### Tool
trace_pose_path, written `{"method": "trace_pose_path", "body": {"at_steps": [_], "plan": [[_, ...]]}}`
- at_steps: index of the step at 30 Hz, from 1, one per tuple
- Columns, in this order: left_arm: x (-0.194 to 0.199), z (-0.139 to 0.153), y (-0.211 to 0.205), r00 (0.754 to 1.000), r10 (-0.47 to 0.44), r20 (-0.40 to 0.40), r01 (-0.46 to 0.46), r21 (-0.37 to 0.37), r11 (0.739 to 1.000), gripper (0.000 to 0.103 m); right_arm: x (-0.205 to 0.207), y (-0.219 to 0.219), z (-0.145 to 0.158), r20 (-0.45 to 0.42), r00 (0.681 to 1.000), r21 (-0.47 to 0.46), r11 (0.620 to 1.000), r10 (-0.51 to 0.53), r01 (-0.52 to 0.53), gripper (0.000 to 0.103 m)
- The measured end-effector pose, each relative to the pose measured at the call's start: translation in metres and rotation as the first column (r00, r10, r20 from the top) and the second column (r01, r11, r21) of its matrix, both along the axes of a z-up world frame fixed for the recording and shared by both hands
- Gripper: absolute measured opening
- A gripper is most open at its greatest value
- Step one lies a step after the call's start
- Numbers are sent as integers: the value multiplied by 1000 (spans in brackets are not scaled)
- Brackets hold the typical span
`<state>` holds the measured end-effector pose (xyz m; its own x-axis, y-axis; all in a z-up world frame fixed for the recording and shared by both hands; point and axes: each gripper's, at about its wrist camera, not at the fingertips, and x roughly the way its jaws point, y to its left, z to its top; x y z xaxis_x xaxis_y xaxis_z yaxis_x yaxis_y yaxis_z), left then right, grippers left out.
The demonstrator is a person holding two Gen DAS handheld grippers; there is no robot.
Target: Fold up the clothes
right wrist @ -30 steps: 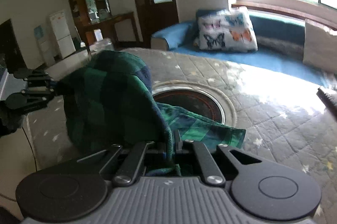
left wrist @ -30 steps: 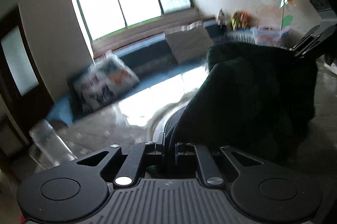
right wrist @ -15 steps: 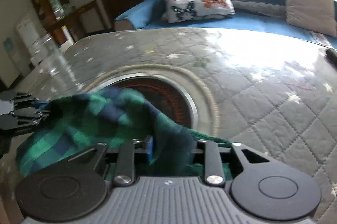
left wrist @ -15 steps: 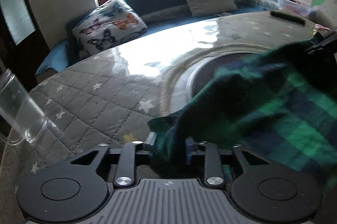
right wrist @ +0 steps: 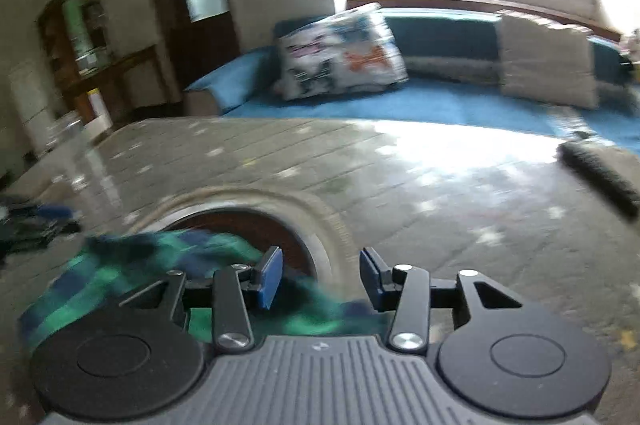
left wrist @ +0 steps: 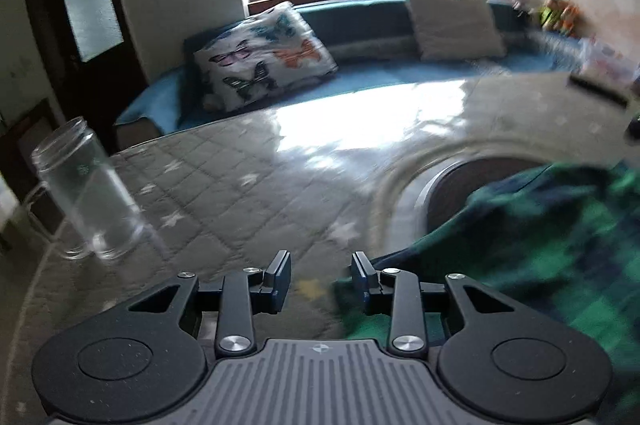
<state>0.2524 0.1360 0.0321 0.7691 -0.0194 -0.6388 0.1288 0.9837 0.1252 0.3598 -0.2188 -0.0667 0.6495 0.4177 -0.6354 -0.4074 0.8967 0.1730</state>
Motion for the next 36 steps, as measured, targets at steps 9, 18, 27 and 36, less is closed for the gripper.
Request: {"method": "trace_pose_path", "body": {"at_steps": [9,18,27,36], "plan": [[20,-3,-59,980,-186,-69,177,-122,977,31,10,53,-23,-111,986,30,992,122,-119,23],[71,-37,-70,972,-148,-184,114,-184,976,26,33,78,-48,-133,986,-33,994,103,-108,23],[64,-27,-69,982,-131,-137,102,-201,974,26,21,85,-33,-57,990,-41,990,130,-132,24],[70,-36,-69,982,-112,-153,81,-196,977,29,18,104,-38,-87,978,-88,976,189,-197,24]]}}
